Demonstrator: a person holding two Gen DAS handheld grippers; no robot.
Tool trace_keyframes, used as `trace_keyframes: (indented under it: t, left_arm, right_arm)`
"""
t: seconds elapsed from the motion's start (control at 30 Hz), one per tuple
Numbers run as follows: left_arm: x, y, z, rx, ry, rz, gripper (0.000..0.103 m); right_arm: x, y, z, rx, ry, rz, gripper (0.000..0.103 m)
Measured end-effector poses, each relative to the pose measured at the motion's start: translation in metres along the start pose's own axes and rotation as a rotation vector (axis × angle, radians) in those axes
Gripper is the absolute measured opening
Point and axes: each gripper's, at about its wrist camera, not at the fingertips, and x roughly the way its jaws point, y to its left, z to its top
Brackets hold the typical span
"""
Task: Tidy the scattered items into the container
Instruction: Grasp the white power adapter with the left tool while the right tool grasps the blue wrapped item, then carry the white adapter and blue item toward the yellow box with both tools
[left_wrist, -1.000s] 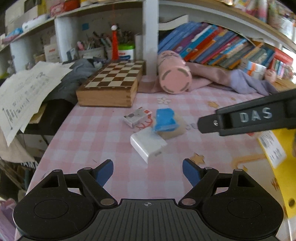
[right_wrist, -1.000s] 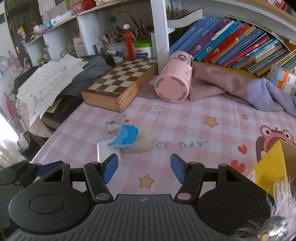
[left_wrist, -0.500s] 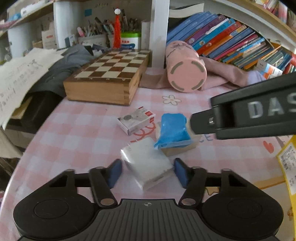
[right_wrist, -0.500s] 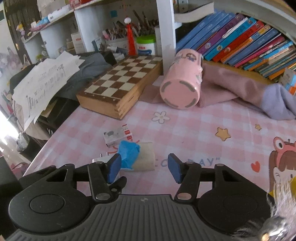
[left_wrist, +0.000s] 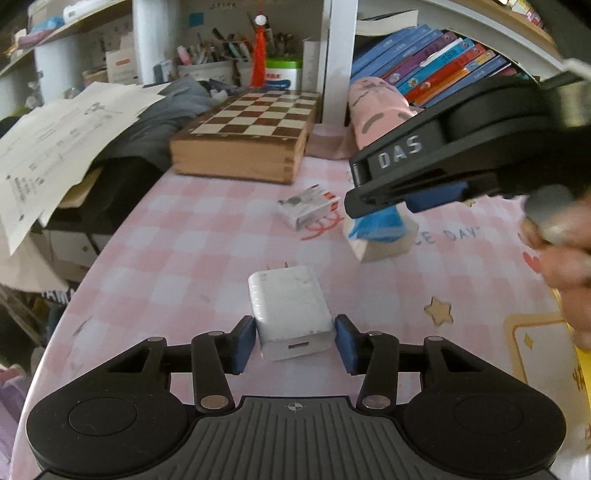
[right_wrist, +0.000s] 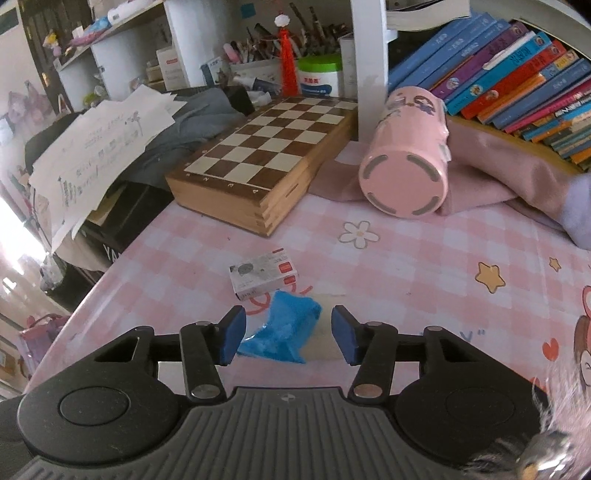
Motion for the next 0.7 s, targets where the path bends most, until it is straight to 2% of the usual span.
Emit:
trace_keyframes:
  t: [0.17,0.43,0.7]
  left_arm:
    - [-0.013,0.008,-0.006,-0.027,0.003,-0.003,0.045]
    - [-0.029,0.018,-0.006,-0.083,-0.012,-0.026,0.042]
    - [-0.031,0.015,-0.018,-0.004,0.016,-0.026,0.042]
  right_arm:
    - [0.010,0.006,-0.005,-0.043,0.024,-0.001,0.029]
    - [-0.022,0.008,-0.013,-0.045,-0.036,0.033,0.027]
    - [-0.061,0.000,-0.043,-0.013,-0.010,0.040,0.027]
